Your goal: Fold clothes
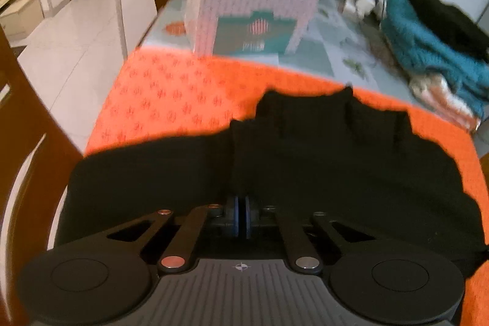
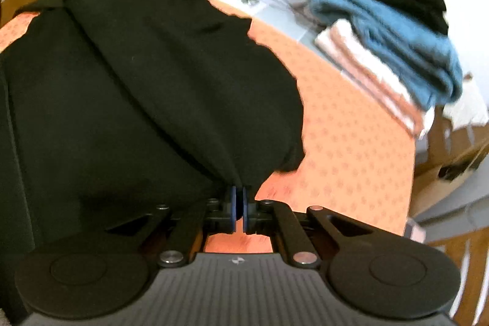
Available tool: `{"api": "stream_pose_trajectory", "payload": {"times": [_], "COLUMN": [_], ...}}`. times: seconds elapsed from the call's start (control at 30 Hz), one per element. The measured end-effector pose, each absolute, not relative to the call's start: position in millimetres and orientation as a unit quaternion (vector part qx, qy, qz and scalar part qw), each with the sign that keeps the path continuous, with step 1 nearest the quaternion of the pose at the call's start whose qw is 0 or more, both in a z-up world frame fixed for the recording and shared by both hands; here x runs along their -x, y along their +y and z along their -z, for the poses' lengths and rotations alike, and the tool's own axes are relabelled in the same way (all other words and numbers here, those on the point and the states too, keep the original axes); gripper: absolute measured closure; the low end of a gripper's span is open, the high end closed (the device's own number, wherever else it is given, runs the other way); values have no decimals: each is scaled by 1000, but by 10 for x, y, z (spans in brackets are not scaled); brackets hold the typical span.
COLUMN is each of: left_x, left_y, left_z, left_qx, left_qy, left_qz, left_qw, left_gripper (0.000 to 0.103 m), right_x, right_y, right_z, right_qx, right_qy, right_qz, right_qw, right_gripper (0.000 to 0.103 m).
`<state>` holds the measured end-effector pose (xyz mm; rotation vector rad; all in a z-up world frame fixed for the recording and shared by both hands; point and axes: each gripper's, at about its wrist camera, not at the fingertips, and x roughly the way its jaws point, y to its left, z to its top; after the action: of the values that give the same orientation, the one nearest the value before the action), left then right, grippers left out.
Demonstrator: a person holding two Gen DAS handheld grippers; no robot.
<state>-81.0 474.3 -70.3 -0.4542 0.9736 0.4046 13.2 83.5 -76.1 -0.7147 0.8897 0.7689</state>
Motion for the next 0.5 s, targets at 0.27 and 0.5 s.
{"api": "stream_pose_trajectory", "payload": {"times": [0.27,0.5], "left_x": [1277,1937], "left_y": [4819,5062], "left_z": [638,659], "left_qx": [276,378], "left_qy": [409,352], "left_qz": [-249,-330], "left_qw": [833,790], "left_gripper": [65,56], "right_x": [-24,-46], "right_y": [843,663], "right_z": [784,550], "right_qx": [286,139], "right_qy": [428,481], "right_qz": [-344,-305], "right_qw": [785,810], "right_gripper": [85,74]}}
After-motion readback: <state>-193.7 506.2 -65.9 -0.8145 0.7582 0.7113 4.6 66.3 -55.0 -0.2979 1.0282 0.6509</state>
